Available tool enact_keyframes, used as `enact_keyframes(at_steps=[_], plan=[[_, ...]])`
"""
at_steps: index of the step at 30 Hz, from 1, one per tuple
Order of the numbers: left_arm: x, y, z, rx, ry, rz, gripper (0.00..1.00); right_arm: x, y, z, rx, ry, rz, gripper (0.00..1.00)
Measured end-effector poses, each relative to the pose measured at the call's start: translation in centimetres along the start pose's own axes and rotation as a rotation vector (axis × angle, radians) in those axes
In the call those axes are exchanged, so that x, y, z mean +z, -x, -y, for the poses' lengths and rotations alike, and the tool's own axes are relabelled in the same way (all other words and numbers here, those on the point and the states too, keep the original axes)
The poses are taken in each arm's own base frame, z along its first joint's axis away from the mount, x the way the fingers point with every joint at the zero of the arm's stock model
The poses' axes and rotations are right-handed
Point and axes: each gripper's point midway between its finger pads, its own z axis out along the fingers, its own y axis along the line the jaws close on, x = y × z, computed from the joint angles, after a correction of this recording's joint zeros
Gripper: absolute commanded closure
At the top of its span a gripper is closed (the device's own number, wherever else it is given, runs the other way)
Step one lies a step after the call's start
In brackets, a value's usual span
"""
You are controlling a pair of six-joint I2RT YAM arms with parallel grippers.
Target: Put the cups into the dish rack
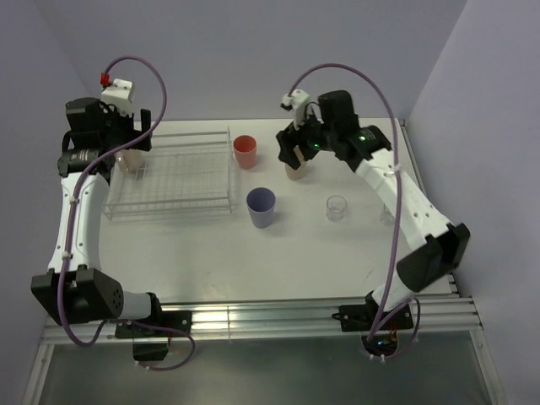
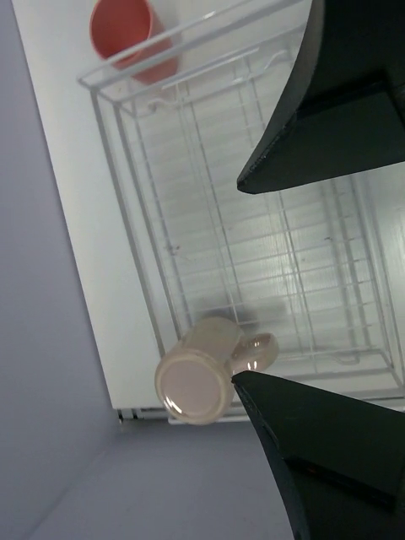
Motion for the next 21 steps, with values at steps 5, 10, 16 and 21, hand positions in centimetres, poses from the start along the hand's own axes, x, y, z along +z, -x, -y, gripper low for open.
enact_keyframes(at_steps=[5,10,16,21], plan=[[-1.2,-1.5,3.1,-0.028,-0.121,0.002,0.05,5.1,-4.9,-5.3,0.08,0.183,-0.294,0.17],[-1.0,-3.4,5.5,-0.068,-0.209,-0.035,0.04,8.4,-10.9,-8.1,0.158,0.243,-0.564,0.18],[-1.0,-4.5,6.0,-0.088,-0.222,-0.056,0.05,8.9,-14.4,-8.1,0.164,0.191,-0.711,0.24],[-1.1,-4.7,6.2,-0.096,-0.224,-0.054,0.05,9.5,-14.8,-7.3,0.152,0.143,-0.73,0.35]])
